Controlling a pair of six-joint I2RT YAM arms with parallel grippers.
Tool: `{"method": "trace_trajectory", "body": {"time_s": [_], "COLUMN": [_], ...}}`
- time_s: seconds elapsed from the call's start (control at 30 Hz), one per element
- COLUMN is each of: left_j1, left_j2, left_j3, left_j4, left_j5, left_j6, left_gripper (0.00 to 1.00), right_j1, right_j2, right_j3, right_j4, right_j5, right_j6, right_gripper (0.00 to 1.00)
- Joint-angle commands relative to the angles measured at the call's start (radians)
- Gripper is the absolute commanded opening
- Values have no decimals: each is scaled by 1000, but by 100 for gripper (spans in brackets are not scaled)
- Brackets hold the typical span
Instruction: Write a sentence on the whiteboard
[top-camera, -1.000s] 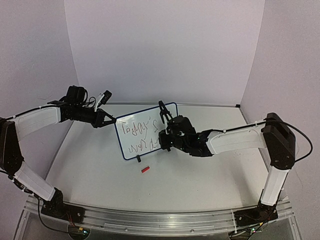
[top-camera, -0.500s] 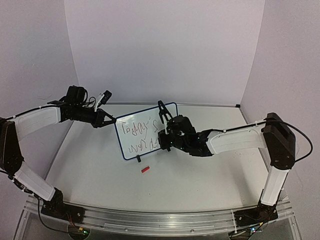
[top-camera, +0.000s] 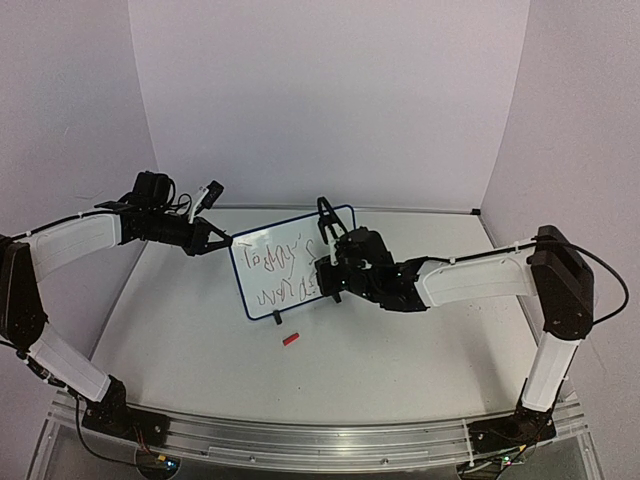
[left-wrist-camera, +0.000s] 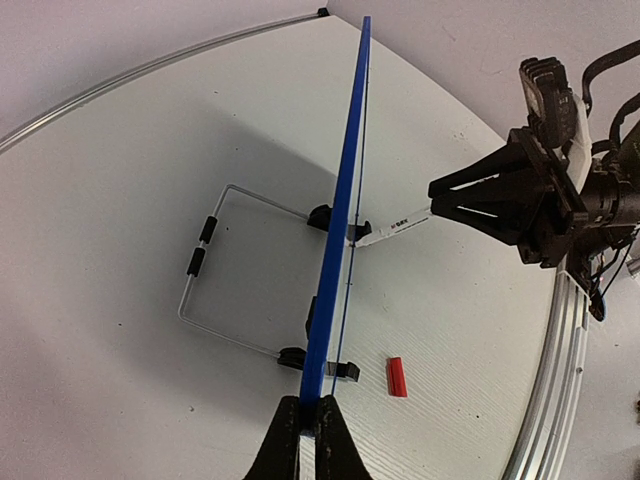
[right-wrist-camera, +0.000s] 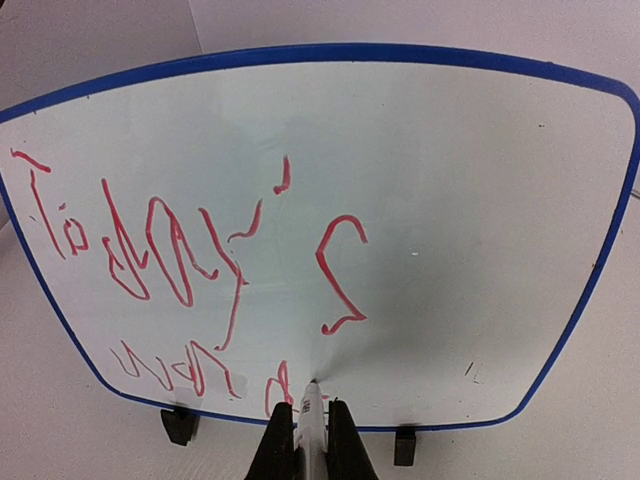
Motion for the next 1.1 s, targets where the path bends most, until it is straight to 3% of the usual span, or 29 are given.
{"method": "trace_trajectory", "body": {"time_s": [0.0, 1.07], "left_j1": [-6, -5], "left_j2": [-19, -21], "left_j3": [29, 27], "left_j4": [-13, -13], "left_j5": [3, 3], "left_j6": [10, 10], "left_gripper": [0, 0], "right_j1": [8, 13], "right_j2": [-26, 67], "right_j3": [18, 1], "right_j4": [23, -18], "right_j5": [-24, 11], "right_j6": [-8, 6], "right_gripper": [0, 0]}}
